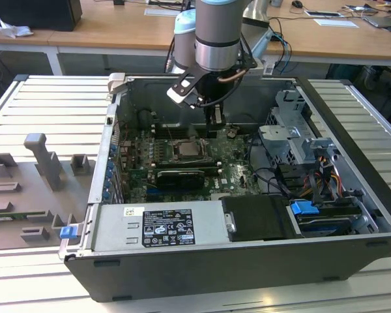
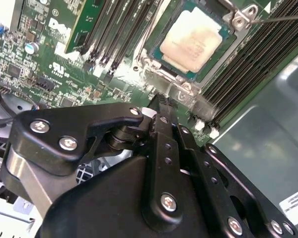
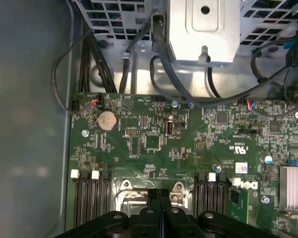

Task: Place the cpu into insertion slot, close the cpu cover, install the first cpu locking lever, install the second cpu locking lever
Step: 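Close the cpu cover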

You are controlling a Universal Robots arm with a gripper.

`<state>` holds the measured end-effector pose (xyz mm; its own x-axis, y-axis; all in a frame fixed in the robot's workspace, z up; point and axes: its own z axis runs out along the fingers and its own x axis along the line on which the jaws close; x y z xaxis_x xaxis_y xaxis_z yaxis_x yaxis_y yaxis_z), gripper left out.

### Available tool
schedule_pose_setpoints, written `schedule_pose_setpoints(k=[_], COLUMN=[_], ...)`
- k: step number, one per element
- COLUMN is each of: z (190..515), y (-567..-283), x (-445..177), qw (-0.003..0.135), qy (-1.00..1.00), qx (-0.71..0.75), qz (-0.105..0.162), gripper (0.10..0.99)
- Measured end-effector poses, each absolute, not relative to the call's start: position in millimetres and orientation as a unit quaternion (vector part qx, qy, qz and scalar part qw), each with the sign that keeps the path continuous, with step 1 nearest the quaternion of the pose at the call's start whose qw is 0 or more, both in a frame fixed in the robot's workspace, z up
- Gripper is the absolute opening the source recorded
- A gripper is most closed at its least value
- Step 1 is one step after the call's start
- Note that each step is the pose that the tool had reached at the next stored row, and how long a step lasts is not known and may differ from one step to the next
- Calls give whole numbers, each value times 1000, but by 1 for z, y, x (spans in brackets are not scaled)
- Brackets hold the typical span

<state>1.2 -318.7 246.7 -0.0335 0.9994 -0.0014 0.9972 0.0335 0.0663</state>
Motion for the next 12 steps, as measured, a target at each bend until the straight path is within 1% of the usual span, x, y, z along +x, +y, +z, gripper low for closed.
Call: schedule_pose_setpoints(k=[12], z=[236], y=[-319], x=[-24], qw=[24], qy=[719], qx=[695], qz=[23], gripper=[106])
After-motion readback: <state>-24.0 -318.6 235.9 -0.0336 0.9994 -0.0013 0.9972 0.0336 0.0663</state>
